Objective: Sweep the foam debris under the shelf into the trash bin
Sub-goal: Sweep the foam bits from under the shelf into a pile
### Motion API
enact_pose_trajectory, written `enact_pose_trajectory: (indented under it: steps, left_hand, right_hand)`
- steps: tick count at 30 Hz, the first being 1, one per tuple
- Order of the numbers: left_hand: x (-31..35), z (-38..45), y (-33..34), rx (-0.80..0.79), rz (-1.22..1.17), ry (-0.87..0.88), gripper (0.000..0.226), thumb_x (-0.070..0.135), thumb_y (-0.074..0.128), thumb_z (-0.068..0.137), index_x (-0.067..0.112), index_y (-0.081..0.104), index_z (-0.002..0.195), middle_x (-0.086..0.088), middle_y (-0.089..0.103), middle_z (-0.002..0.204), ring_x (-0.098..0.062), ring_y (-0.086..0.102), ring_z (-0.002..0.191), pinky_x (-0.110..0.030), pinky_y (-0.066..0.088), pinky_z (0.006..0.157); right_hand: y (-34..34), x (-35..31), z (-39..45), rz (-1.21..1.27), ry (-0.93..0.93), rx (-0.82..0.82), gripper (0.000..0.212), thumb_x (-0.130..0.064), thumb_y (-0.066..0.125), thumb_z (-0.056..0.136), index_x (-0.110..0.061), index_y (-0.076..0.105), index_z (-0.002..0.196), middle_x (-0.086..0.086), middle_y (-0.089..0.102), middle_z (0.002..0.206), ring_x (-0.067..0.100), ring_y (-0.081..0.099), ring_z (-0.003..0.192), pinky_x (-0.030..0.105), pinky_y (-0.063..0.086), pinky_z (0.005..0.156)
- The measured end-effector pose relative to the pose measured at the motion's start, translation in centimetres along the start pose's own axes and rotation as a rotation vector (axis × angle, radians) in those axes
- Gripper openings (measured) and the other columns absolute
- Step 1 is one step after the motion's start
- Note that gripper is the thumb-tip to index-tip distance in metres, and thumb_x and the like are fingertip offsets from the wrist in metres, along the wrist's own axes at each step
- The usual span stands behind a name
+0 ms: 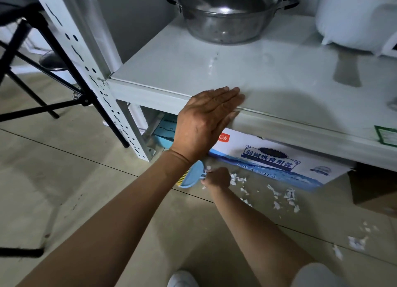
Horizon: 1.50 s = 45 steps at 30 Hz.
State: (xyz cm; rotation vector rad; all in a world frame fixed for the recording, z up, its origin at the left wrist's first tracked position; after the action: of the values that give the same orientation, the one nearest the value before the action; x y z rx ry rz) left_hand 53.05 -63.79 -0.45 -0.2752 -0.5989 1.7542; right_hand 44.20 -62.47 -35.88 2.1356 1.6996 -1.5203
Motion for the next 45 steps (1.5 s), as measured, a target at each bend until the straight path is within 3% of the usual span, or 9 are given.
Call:
enact_pose_trajectory:
  steps: [4, 9, 13, 18, 25, 30, 35, 38, 45]
  left_hand:
    - [-0.1, 0.2, 0.5, -0.072, 0.013, -0.029, 0.029, 0.027, 0.052, 0.099, 0.018, 0.066, 0.123, 0.002, 0.064, 0.129, -0.013, 0.058, 0.123, -0.030, 0.046, 0.104]
    - [-0.3, 0.0, 1.0, -0.116, 0.052, -0.033, 0.029, 0.027, 0.050, 0.100, 0.019, 0.065, 0.123, 0.003, 0.063, 0.130, -0.012, 0.057, 0.124, -0.031, 0.046, 0.104]
    - [-0.1, 0.0, 0.9, -0.113, 0.057, -0.037, 0.030, 0.027, 0.049, 0.100, 0.018, 0.065, 0.124, 0.001, 0.063, 0.131, -0.014, 0.057, 0.125, -0.032, 0.045, 0.105]
    - [-0.3, 0.0, 0.9, -0.114, 0.052, -0.038, 0.030, 0.026, 0.050, 0.100, 0.017, 0.064, 0.125, 0.001, 0.061, 0.132, -0.014, 0.055, 0.126, -0.034, 0.045, 0.105]
    - [-0.2, -0.1, 0.8, -0.107, 0.041, -0.038, 0.029, 0.023, 0.050, 0.100, 0.016, 0.064, 0.125, 0.000, 0.062, 0.132, -0.014, 0.056, 0.126, -0.034, 0.045, 0.106]
    - [-0.1, 0.0, 0.9, -0.114, 0.058, -0.057, 0.029, 0.023, 0.049, 0.100, 0.017, 0.064, 0.125, 0.001, 0.061, 0.132, -0.014, 0.055, 0.126, -0.030, 0.043, 0.106]
    - [0.1, 0.1, 0.8, -0.122, 0.056, -0.070, 0.030, 0.022, 0.048, 0.100, 0.017, 0.064, 0.125, 0.000, 0.062, 0.132, -0.015, 0.056, 0.126, -0.035, 0.045, 0.105]
    - [0.3, 0.2, 0.8, -0.138, 0.052, -0.076, 0.030, 0.022, 0.049, 0.100, 0.017, 0.064, 0.125, 0.000, 0.062, 0.132, -0.015, 0.056, 0.126, -0.035, 0.045, 0.105]
    - [0.6, 0.6, 0.7, -0.247, 0.069, -0.070, 0.032, 0.023, 0.046, 0.101, 0.016, 0.060, 0.129, -0.001, 0.058, 0.137, -0.016, 0.053, 0.129, -0.033, 0.043, 0.108]
  right_hand:
    - [-5.0, 2.7, -0.7, -0.122, -0.006, 0.060, 0.027, -0.019, 0.072, 0.079, -0.009, 0.075, 0.104, 0.008, 0.076, 0.101, 0.020, 0.072, 0.096, 0.015, 0.053, 0.066]
    - [-11.2, 7.2, -1.3, -0.141, 0.044, 0.155, 0.026, -0.014, 0.081, 0.070, -0.006, 0.078, 0.094, 0.014, 0.078, 0.087, 0.024, 0.076, 0.079, 0.029, 0.061, 0.072]
    - [-14.7, 9.0, -1.5, -0.154, 0.039, 0.207, 0.020, -0.015, 0.079, 0.072, -0.007, 0.078, 0.091, 0.012, 0.078, 0.089, 0.024, 0.075, 0.082, 0.029, 0.059, 0.074]
    - [-13.9, 6.7, -2.3, 0.056, -0.022, 0.210, 0.016, -0.003, 0.078, 0.074, -0.001, 0.076, 0.090, 0.018, 0.077, 0.086, 0.030, 0.075, 0.076, 0.044, 0.061, 0.075]
    - [-9.6, 3.8, -0.9, 0.094, 0.014, 0.194, 0.027, -0.008, 0.077, 0.073, -0.006, 0.075, 0.100, 0.013, 0.076, 0.099, 0.026, 0.074, 0.093, 0.036, 0.060, 0.081]
    - [-13.9, 7.6, -1.1, 0.076, 0.148, 0.302, 0.027, -0.014, 0.078, 0.076, -0.003, 0.074, 0.101, 0.014, 0.076, 0.098, 0.024, 0.075, 0.088, 0.030, 0.059, 0.071]
    - [-19.5, 12.9, -2.3, 0.122, 0.271, 0.298, 0.027, -0.015, 0.074, 0.077, 0.001, 0.072, 0.098, 0.014, 0.075, 0.099, 0.027, 0.073, 0.093, 0.037, 0.060, 0.081]
    - [-21.8, 15.2, -4.1, 0.096, 0.324, 0.297, 0.026, -0.013, 0.080, 0.070, 0.003, 0.075, 0.089, 0.015, 0.076, 0.093, 0.026, 0.074, 0.089, 0.034, 0.059, 0.076]
    - [-22.5, 15.3, -6.2, 0.192, 0.261, 0.279, 0.023, -0.009, 0.081, 0.070, 0.000, 0.078, 0.090, 0.017, 0.077, 0.091, 0.027, 0.074, 0.086, 0.038, 0.060, 0.082]
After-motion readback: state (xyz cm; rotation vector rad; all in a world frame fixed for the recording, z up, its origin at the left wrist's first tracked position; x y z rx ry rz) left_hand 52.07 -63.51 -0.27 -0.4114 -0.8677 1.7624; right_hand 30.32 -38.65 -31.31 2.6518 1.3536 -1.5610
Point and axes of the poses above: each hand's wrist, its own z-axis towards the middle knuckle, its own y-axis out of the palm, x = y × z, the point moved 10 cm from there along z, towards the middle knuckle
